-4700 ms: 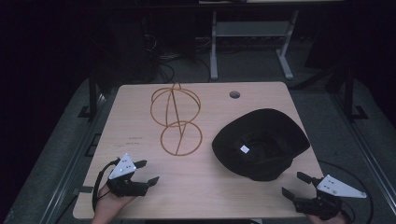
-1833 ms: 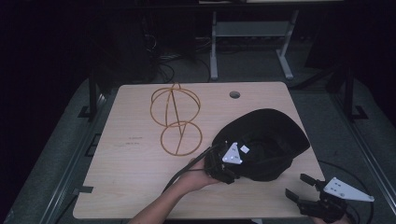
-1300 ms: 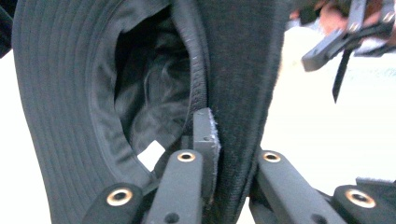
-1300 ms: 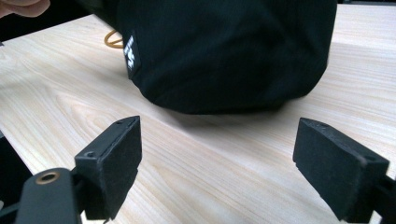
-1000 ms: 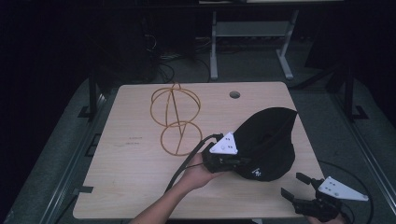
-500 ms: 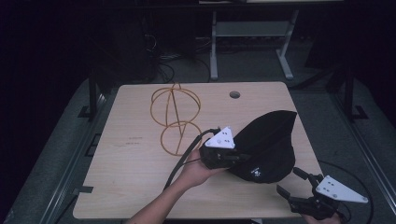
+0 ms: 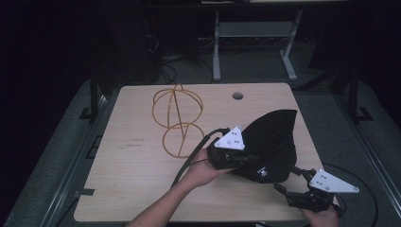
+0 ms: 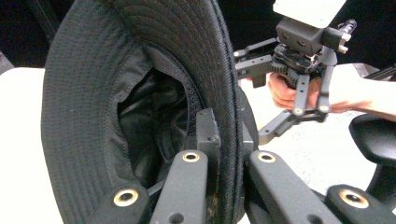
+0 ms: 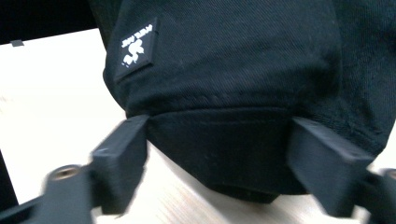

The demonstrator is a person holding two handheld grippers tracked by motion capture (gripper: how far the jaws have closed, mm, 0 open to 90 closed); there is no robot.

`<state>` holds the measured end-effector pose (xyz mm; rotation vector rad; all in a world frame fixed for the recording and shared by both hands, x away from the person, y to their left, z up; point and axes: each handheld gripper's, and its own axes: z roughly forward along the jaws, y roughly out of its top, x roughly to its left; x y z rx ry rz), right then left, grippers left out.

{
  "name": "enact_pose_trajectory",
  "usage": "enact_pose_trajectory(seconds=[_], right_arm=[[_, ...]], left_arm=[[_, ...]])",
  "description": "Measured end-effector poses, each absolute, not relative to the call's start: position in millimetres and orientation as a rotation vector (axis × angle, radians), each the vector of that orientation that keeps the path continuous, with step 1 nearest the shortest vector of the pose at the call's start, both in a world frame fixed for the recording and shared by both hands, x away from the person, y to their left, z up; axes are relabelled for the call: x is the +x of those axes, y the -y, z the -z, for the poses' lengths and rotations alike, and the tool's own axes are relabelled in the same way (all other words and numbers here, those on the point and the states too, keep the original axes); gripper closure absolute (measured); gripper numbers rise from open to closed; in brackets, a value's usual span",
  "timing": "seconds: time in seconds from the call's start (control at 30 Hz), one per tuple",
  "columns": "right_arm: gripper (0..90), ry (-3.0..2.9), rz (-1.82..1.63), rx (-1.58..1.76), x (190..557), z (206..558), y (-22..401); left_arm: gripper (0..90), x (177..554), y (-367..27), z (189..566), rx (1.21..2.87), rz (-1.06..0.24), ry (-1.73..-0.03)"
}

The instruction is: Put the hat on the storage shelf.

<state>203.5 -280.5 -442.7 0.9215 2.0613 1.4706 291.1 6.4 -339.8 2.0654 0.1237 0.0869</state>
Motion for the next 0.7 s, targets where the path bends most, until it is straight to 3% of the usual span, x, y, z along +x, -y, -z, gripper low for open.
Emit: enact_pose_trajectory(seconds=[0.23, 0.37, 0.53, 0.7], right_arm=[[66.3, -2.057, -1.457, 0.855, 208.9, 441.5, 276.2], [82.3, -2.057, -1.453, 0.848, 209.9, 440.8, 273.8], [86.9, -2.063, -1.456, 0.846, 208.7, 438.9, 274.6], [87.1, -2.065, -1.447, 0.847, 209.1, 437.1, 274.8]], left_arm=[[87.6, 289.9, -3.3, 338.0, 2.065, -0.09, -0.113], [87.6, 290.1, -5.8, 338.2, 2.059, -0.083, -0.122], [86.6, 289.4, -10.6, 339.7, 2.075, -0.11, -0.132], [75.8, 288.1, -19.6, 337.4, 2.096, -0.165, -0.155]])
